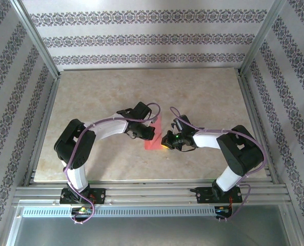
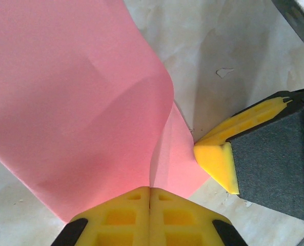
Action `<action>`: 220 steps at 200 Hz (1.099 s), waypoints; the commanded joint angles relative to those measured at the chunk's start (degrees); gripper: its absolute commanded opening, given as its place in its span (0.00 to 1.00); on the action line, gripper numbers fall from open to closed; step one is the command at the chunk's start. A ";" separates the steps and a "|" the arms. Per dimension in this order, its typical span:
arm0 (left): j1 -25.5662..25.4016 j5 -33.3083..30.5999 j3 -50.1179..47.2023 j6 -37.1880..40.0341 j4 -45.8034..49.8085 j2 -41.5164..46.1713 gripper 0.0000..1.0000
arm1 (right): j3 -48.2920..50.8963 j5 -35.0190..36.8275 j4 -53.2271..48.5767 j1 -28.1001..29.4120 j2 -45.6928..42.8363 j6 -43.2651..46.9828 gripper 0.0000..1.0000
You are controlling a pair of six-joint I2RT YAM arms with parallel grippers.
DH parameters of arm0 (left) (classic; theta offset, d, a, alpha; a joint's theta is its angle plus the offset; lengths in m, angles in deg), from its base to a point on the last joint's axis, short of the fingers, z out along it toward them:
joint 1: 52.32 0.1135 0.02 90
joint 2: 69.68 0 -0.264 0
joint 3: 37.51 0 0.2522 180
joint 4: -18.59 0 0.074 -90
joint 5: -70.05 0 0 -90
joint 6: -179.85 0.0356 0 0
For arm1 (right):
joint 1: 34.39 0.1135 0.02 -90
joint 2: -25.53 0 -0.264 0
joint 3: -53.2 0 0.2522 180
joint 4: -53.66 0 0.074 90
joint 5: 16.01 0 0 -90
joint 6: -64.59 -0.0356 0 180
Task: Fold a paper plane with a square sheet of paper (pick it up from the middle)
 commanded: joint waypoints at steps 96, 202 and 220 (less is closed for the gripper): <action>1.10 -0.52 2.30 8.41 5.32 -0.59 0.02 | -4.53 -0.95 -0.81 2.23 -4.90 0.81 0.10; 2.51 -0.26 -0.43 3.58 2.61 0.55 0.02 | -0.34 12.62 3.75 7.29 -3.60 -14.46 0.08; 2.76 0.49 -0.71 3.29 2.18 0.62 0.02 | -0.88 14.24 3.85 8.16 -2.19 -16.43 0.08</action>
